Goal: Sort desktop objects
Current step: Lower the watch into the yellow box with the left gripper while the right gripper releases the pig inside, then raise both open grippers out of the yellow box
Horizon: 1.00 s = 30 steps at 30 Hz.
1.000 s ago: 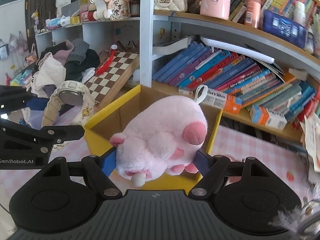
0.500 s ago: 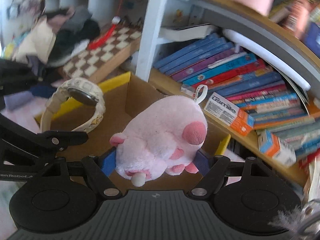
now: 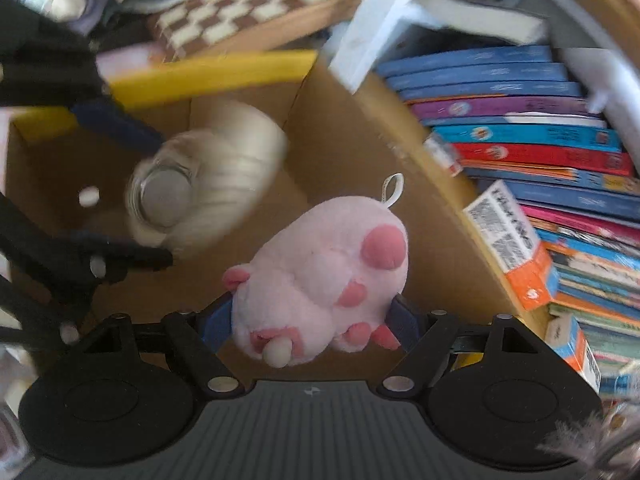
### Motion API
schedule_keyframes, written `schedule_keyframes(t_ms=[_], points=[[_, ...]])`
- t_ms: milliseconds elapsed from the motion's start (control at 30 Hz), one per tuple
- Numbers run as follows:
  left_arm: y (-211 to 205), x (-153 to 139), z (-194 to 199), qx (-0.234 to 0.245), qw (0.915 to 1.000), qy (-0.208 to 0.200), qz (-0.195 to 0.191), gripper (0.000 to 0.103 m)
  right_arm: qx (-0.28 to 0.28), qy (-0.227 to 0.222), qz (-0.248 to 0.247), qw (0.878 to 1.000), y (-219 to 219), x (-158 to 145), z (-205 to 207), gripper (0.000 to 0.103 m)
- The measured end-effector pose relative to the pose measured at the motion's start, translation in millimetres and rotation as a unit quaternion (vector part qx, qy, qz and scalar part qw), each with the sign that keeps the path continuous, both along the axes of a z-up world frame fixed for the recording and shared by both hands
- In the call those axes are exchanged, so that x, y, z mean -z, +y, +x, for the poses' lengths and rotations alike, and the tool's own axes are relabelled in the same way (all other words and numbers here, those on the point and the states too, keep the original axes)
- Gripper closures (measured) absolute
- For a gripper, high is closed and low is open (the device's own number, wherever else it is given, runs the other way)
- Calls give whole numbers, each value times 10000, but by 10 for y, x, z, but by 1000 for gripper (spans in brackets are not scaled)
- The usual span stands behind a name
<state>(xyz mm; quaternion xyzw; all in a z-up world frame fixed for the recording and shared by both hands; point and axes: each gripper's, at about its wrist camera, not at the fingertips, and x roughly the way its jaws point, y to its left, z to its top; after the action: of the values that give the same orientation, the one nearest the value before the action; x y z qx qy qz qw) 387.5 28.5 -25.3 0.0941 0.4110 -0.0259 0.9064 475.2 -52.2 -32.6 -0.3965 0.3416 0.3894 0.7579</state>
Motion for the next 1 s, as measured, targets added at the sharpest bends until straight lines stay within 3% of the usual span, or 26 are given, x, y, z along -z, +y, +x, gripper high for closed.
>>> schedule_keyframes(t_ms=[133,333,467,567,767,1000], points=[[-20,18,22,30,10000,58,29,57,-210,192,-262,9993,74,97,38,29],[-35,59,45,8,9999,88,127,57,-261,261,-262,9990,105,111,84,26],[-26,29,30,-60,9998,-2,192,50,-204,144,-144,9996,90,81,61,19],[-22,-46,-38,-109,9995,-175,253,37,-138,-28,-8,9999,70,33,20,16],[-30,-272,-221,-149,9975,-616,307,22,22,-382,272,9989,-58,-183,-140,12],[-20,-575,-511,-229,9930,-1140,216,16,303,-669,709,9948,-288,-582,-384,11]])
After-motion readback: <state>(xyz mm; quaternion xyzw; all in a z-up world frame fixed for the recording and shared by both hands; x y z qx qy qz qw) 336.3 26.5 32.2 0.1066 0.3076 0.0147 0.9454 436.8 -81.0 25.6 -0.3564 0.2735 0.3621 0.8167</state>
